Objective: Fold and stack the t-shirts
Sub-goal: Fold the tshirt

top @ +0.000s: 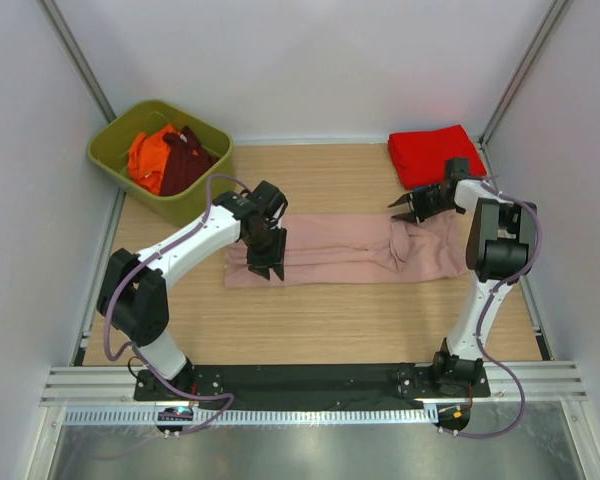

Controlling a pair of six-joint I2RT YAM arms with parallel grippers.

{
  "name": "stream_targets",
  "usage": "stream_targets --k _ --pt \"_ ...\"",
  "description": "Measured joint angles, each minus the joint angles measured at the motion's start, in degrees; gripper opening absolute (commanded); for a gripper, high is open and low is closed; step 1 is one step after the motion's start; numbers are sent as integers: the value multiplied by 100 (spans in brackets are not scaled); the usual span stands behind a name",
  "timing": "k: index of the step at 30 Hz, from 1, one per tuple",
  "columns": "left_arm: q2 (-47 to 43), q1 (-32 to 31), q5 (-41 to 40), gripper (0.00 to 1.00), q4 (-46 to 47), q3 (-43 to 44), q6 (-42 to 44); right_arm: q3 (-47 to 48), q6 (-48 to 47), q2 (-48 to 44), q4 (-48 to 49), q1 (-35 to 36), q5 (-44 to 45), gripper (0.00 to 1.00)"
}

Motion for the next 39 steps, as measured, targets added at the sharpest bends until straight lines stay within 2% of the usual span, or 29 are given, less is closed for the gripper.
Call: stream_targets --k 3,5,10,12,16,22,28,33,39 --pt "0 0 2 39 0 0 0 33 153 42 234 -2 -120 44" --pt "0 0 2 39 2 0 0 210 -61 44 2 -2 -68 48" --pt "0 0 17 39 4 0 13 1401 -1495 35 -1460 146 837 57" --pt "0 0 20 39 4 0 26 1537 -2015 -129 -1794 330 1276 58" --pt "28 0 26 39 0 11 90 1237 -2822 -688 -2577 920 1998 67" --pt "138 0 66 39 -24 85 166 664 -3534 -1169 -3362 1491 2647 73" --pt "192 0 105 39 -39 166 208 531 -3816 -1233 -3630 1464 3143 73" --pt "205 0 98 39 -55 229 269 330 -3869 -1233 -3613 1502 3171 70" --pt "205 7 -122 39 -149 315 293 111 -3880 -1180 -3526 1550 3060 57"
